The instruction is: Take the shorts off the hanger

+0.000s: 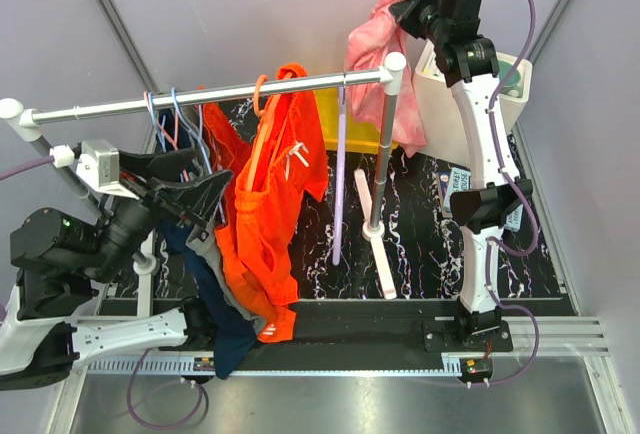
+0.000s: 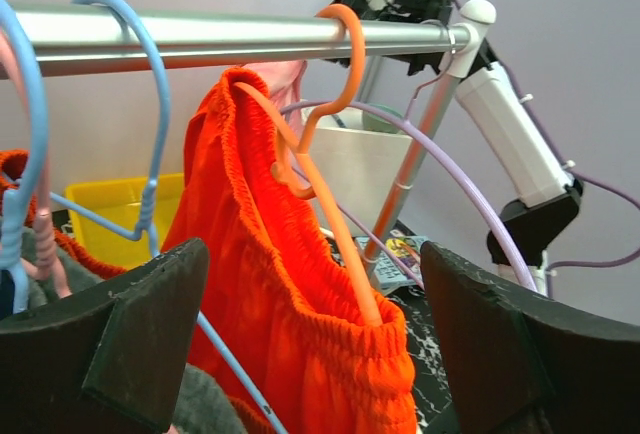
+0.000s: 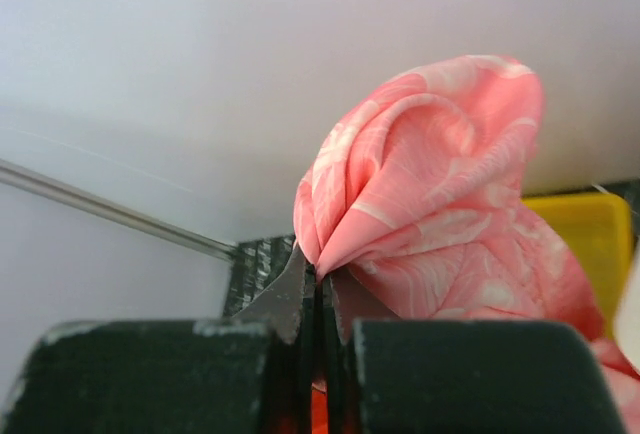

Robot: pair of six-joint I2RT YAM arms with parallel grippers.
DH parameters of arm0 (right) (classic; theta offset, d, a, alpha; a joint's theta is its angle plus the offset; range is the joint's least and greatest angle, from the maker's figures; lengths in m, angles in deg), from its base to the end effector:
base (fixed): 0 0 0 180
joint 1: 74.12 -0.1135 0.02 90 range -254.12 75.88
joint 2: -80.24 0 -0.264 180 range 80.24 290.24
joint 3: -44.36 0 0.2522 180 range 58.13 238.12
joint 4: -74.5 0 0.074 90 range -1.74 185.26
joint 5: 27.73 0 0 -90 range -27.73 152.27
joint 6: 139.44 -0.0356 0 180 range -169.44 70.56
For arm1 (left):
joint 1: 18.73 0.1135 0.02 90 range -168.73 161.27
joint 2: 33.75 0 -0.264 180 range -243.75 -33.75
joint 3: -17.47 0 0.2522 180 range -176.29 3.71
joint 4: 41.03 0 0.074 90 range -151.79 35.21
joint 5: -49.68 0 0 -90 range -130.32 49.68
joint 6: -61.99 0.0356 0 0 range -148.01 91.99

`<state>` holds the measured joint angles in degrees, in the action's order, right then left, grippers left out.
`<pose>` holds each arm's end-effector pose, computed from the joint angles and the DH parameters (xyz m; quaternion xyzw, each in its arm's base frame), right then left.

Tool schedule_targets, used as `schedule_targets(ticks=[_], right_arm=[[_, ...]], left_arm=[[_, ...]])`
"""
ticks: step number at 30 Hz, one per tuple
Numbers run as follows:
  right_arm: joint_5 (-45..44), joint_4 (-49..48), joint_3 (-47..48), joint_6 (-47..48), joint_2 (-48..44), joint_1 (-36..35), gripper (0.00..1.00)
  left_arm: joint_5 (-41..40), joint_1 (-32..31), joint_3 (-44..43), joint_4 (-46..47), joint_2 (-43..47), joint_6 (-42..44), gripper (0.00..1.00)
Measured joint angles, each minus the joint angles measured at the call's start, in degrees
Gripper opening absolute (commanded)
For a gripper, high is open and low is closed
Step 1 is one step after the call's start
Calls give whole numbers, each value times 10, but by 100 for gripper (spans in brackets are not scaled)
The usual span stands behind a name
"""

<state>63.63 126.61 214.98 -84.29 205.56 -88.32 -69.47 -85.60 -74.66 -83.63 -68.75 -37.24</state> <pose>0.4446 0.1134 0.4952 0.1263 0.7371 0.2836 0.6002 0.0326 -0.0321 0.5031 0.1112 0.6149 -0.3505 0.6977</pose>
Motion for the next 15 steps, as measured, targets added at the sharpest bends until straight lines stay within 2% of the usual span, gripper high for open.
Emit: schedule_targets(ticks=[7, 15], right_arm=[[45, -140, 0, -85, 2, 1, 0], [54, -270, 4, -194, 35, 1, 0]], left_arm=[[-38, 0, -4, -3, -33, 37, 98], [-75, 0, -36, -15, -94, 94, 99]])
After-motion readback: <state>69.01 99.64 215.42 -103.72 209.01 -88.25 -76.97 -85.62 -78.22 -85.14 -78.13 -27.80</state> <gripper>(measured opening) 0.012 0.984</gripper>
